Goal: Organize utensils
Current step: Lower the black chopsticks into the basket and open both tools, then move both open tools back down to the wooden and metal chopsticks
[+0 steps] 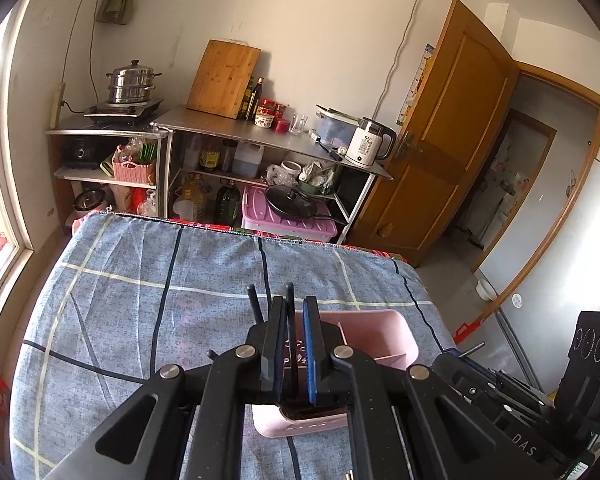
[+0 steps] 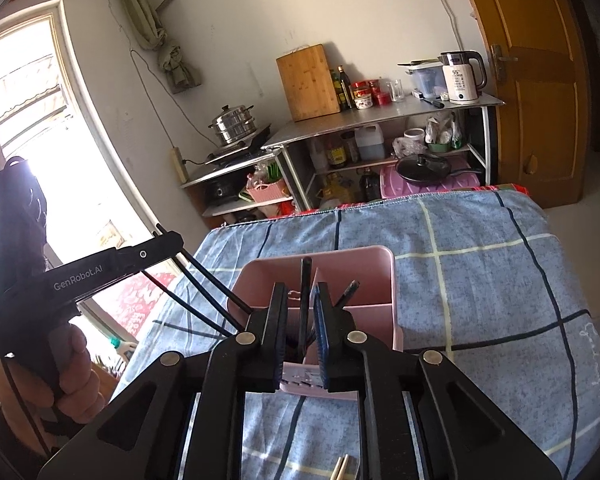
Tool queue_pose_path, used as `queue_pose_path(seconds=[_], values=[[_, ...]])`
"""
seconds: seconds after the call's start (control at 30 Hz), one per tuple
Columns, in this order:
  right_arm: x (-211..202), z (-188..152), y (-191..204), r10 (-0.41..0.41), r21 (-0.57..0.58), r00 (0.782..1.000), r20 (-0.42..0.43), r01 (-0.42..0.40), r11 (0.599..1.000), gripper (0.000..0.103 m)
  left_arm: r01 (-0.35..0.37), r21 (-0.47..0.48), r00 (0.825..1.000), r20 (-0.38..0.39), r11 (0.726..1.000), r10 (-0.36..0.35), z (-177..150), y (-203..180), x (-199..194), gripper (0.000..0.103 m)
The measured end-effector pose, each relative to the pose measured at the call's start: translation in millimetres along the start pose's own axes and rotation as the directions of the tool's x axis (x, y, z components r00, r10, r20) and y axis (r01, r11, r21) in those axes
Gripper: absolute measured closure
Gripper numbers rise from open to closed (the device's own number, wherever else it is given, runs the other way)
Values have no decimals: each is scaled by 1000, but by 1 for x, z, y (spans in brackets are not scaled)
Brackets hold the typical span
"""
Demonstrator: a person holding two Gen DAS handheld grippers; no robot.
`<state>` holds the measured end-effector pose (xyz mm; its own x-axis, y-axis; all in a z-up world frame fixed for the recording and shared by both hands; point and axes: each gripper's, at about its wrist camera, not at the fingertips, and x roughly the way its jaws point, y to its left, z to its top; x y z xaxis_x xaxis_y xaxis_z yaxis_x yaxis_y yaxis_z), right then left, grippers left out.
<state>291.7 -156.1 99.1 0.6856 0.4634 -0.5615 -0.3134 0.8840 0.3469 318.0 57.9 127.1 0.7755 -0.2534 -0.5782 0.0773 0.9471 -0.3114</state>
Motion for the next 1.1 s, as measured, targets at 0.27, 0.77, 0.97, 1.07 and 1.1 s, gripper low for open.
queue_pose_path(seconds=[0.27, 0.77, 0.97, 1.07, 1.1], values=[[-30, 4, -2, -14, -16, 999, 50, 15, 1000, 86, -29, 7, 996, 79, 1000, 29, -5, 2, -41, 79], [-87, -59, -5, -35, -44, 998, 49, 37, 998, 85, 6, 48, 994, 105, 999, -11, -88, -19, -101, 79], [-100, -95, -8, -47, -48, 999, 15, 47, 998, 85, 23, 67, 997, 77, 998, -28, -133, -28, -111, 79], [-104, -110, -9, -46, -44, 999, -1, 46, 998, 85, 32, 70, 998, 55, 997, -35, -151, -31, -113, 79], [-105, -114, -10, -47, -44, 999, -5, 47, 998, 85, 34, 71, 998, 48, 997, -37, -157, -32, -114, 79]])
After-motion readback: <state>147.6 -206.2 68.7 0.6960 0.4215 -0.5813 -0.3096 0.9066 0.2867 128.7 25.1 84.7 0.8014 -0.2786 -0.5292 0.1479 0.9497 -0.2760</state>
